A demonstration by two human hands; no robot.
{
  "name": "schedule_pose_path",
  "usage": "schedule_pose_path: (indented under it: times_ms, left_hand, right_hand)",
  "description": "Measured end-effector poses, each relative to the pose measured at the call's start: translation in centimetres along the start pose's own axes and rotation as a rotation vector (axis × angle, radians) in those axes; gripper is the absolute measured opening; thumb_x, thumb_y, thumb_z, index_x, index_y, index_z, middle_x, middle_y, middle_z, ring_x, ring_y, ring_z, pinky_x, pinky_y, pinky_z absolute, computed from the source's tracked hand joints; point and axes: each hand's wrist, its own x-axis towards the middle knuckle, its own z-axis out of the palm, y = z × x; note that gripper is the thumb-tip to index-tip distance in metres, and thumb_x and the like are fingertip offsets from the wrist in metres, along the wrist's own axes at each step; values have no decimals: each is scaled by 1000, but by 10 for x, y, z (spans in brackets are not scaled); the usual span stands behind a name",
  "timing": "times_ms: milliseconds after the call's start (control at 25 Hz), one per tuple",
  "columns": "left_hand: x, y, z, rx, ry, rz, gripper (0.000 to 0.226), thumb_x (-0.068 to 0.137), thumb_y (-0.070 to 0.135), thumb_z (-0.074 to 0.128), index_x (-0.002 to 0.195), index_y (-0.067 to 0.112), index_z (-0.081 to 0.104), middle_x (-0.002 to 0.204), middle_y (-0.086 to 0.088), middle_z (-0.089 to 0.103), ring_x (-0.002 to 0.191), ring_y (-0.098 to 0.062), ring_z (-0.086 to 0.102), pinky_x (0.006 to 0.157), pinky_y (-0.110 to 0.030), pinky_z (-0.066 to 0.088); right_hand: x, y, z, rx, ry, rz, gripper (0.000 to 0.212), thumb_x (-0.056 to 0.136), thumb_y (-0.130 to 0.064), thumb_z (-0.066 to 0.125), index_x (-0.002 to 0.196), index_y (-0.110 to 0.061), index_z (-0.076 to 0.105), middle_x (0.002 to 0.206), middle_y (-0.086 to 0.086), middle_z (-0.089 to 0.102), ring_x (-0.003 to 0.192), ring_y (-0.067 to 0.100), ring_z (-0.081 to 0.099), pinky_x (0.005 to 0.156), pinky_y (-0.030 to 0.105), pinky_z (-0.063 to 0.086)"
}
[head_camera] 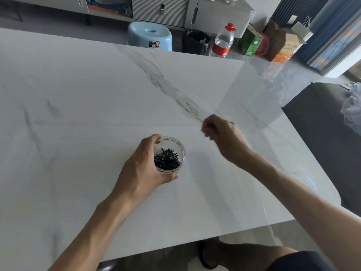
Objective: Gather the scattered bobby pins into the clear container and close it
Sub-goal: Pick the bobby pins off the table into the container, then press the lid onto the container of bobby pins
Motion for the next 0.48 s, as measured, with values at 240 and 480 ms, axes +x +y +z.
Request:
schedule_pose_path:
  times_ms: [240, 480]
  left_hand:
    - [-6, 5, 1, -64, -51, 1, 88, 53, 41, 86, 126, 44, 35, 125, 24, 51, 114, 1, 51, 92, -24, 42]
    - [-18, 9, 2, -92, -75, -7, 91, 55, 36, 88, 130, 35, 36, 130, 20, 50, 121, 2, 45, 95, -22, 37]
  right_hand:
    - [-25, -70, 12, -117, -349, -357, 8, 87, -19, 67, 94, -19, 68, 92, -8, 66, 83, 8, 52, 73, 26, 45]
    - [-68, -3, -23, 20, -54, -74, 10, 84, -15, 68, 89, -24, 69, 88, -8, 63, 79, -1, 57, 70, 18, 42]
